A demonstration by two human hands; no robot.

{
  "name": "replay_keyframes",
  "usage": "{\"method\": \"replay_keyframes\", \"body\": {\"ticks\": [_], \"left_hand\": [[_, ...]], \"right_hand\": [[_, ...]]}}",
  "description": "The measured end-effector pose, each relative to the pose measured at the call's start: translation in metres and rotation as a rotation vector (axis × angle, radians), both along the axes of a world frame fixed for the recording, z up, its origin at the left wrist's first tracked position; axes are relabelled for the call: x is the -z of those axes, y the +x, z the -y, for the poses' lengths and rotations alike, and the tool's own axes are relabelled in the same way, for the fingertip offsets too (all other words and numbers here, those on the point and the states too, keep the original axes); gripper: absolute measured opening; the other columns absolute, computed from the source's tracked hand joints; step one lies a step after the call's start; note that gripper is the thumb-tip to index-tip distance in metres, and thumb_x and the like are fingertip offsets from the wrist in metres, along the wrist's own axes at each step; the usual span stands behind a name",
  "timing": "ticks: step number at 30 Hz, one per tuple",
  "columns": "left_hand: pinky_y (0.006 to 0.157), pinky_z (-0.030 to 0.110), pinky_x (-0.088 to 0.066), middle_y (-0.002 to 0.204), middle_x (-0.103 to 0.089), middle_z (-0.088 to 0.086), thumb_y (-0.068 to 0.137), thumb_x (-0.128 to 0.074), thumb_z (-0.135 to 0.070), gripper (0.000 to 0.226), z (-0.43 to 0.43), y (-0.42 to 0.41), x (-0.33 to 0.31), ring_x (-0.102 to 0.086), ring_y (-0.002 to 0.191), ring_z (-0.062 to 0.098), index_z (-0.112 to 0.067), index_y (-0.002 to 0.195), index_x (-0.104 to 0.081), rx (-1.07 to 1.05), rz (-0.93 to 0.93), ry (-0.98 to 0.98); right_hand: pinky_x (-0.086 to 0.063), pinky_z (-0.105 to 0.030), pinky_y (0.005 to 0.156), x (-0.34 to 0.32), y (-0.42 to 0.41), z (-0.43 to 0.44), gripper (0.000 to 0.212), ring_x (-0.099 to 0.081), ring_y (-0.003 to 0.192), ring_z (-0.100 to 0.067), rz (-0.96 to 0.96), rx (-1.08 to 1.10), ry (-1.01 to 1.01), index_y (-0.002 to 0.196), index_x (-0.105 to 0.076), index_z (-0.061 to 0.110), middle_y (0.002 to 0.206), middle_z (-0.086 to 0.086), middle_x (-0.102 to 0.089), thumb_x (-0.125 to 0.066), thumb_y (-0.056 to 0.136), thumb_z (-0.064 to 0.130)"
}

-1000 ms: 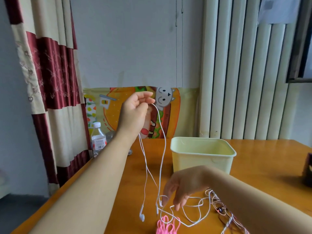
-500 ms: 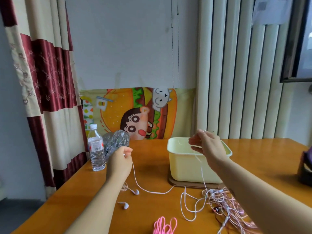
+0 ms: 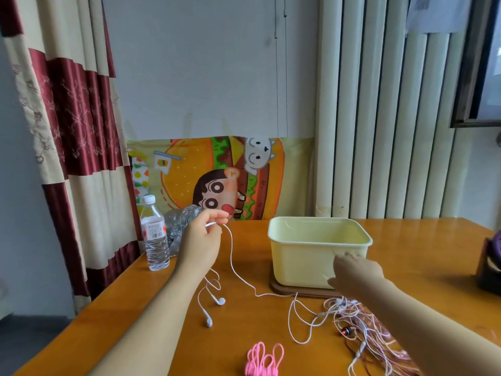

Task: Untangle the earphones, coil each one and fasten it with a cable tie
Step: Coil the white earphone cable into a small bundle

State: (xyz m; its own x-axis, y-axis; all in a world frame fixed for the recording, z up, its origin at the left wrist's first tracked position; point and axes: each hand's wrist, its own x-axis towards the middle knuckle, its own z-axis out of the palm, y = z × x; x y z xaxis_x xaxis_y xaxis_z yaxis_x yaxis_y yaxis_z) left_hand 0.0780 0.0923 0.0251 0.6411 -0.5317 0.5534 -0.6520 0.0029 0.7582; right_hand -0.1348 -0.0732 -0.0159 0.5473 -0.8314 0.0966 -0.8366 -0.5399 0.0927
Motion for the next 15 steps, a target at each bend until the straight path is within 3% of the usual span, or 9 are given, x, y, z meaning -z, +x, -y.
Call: {"method": "replay_keyframes", "body": {"ticks": [1,3,5,8,11,13,15], "left_hand": [[0.059,0.026,-0.045,0.098,-0.064,-0.015,0.091,-0.044,0.001,0.032,-0.001,-0.001,-0.003,-0.06,0.073,0.019,-0.025,0.1,-0.062,0.008,-0.003,-0.019],[0.059,0.024,-0.044,0.097,-0.065,-0.015,0.091,-0.045,0.0,0.031,-0.002,-0.002,-0.008,-0.055,0.069,0.012,-0.024,0.1,-0.062,0.014,-0.002,-0.048],[0.059,0.019,-0.043,0.096,-0.065,-0.015,0.09,-0.046,0.0,0.031,-0.004,-0.004,-0.011,-0.052,0.066,0.003,-0.025,0.099,-0.062,0.014,0.001,-0.062],[0.058,0.015,-0.042,0.096,-0.065,-0.014,0.09,-0.047,0.0,0.031,-0.006,-0.004,-0.012,-0.05,0.065,0.0,-0.026,0.099,-0.061,0.022,-0.013,-0.077],[0.058,0.014,-0.042,0.097,-0.064,-0.014,0.09,-0.047,-0.001,0.031,-0.01,-0.005,-0.011,-0.051,0.065,-0.001,-0.026,0.1,-0.062,0.012,-0.021,-0.075],[0.059,0.015,-0.043,0.098,-0.064,-0.015,0.091,-0.047,-0.002,0.03,-0.012,-0.005,-0.011,-0.053,0.068,-0.001,-0.026,0.1,-0.062,0.004,-0.02,-0.068],[0.06,0.017,-0.044,0.098,-0.063,-0.015,0.092,-0.046,-0.002,0.03,-0.014,-0.002,-0.011,-0.057,0.076,0.0,-0.026,0.1,-0.062,-0.002,-0.02,-0.063]], "right_hand": [[-0.047,-0.03,0.088,-0.004,0.003,-0.008,0.04,-0.053,0.109,-0.02,0.012,-0.036,-0.128,0.123,-0.049,0.013,0.119,-0.004,-0.054,-0.05,0.094,0.04],[-0.046,-0.031,0.09,-0.009,0.015,-0.023,0.037,-0.05,0.112,-0.02,0.122,-0.166,-0.257,0.122,-0.052,0.017,0.121,-0.002,-0.054,-0.048,0.094,0.041],[-0.05,-0.03,0.083,-0.003,0.03,-0.033,0.034,-0.056,0.101,-0.019,0.171,-0.261,-0.164,0.112,-0.06,0.017,0.109,-0.001,-0.061,-0.046,0.095,0.042],[-0.053,-0.029,0.08,0.022,0.037,-0.042,0.034,-0.061,0.097,-0.021,0.005,-0.195,0.107,0.109,-0.062,0.015,0.108,-0.003,-0.063,-0.054,0.091,0.042],[-0.047,-0.029,0.079,0.044,0.031,-0.038,0.023,-0.061,0.105,-0.024,-0.123,-0.162,0.093,0.109,-0.063,0.014,0.114,-0.004,-0.064,-0.055,0.09,0.025],[-0.045,-0.03,0.08,0.048,0.032,-0.031,0.023,-0.061,0.105,-0.025,-0.079,-0.135,0.076,0.111,-0.063,0.015,0.113,-0.004,-0.064,-0.049,0.093,0.022],[-0.05,-0.032,0.081,0.04,0.037,-0.022,0.024,-0.063,0.097,-0.025,0.099,-0.116,0.128,0.109,-0.059,0.013,0.106,-0.006,-0.066,-0.042,0.097,0.024]]}}
